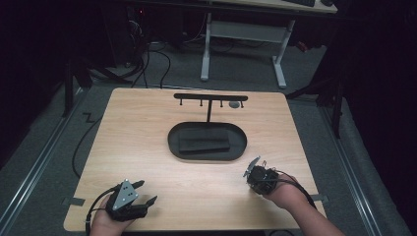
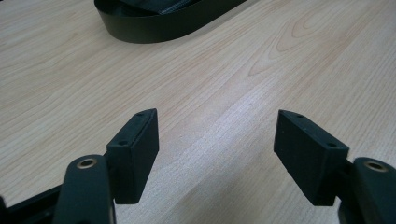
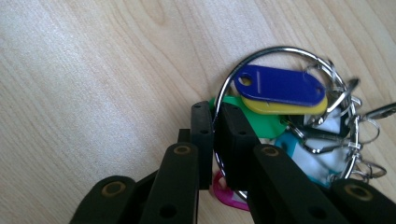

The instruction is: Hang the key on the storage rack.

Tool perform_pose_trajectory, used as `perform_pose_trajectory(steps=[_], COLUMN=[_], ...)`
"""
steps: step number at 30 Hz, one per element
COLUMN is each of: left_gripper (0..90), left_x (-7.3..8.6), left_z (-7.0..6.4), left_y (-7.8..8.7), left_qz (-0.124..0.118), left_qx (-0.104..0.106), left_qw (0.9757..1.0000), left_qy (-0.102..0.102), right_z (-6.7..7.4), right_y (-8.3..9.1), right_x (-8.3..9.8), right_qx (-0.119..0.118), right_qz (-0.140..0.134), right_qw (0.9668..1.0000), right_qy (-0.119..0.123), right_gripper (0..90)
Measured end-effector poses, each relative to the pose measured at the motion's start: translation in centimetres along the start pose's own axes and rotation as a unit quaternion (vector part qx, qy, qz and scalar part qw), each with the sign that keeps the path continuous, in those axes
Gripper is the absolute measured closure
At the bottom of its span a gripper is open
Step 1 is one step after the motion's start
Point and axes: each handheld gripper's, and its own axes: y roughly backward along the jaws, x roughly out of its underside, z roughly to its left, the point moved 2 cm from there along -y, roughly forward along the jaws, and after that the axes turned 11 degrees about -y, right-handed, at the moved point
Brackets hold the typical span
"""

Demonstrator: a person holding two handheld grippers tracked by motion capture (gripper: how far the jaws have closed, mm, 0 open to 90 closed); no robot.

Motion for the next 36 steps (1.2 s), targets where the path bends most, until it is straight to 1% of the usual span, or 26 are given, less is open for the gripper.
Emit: perform_pose_trajectory(steps=[3, 6, 14, 18, 20, 28, 33, 36], left_gripper=[31.6, 31.6, 31.6, 31.6, 31.6, 31.6, 31.6, 31.6], left_x=[0.0, 0.1, 0.0, -0.1, -0.1, -0.1, -0.1, 0.0], left_z=[0.0, 0.0, -0.1, -0.1, -0.1, 0.0, 0.0, 0.0], left_y=[0.1, 0.1, 0.0, 0.0, 0.0, 0.1, 0.1, 0.1], left_qz=[-0.001, 0.0, -0.002, -0.001, -0.001, -0.004, -0.004, -0.003], left_qx=[-0.002, -0.002, -0.003, -0.001, -0.001, -0.002, -0.003, -0.002], left_qw=[1.0, 1.0, 1.0, 1.0, 1.0, 1.0, 1.0, 1.0], left_qy=[0.0, 0.001, -0.001, -0.004, -0.005, -0.004, -0.003, -0.004], right_z=[0.1, -0.1, -0.7, -0.9, -1.0, -1.3, -1.5, -1.7], right_y=[0.5, 1.8, 5.0, 6.3, 6.9, 8.9, 10.1, 10.7], right_x=[-0.1, -0.2, -0.3, -0.2, -0.2, -0.3, -0.3, -0.4], right_qx=[0.001, 0.007, 0.035, 0.044, 0.054, 0.077, 0.084, 0.084], right_qz=[-0.003, -0.009, -0.013, -0.017, -0.017, -0.016, -0.02, -0.021], right_qw=[1.0, 0.9999, 0.9993, 0.9989, 0.9984, 0.9968, 0.9962, 0.9963], right_qy=[0.003, 0.003, 0.009, 0.008, 0.008, 0.011, 0.009, 0.003], right_gripper=[85.3, 85.0, 84.4, 84.2, 84.2, 84.8, 84.9, 85.0])
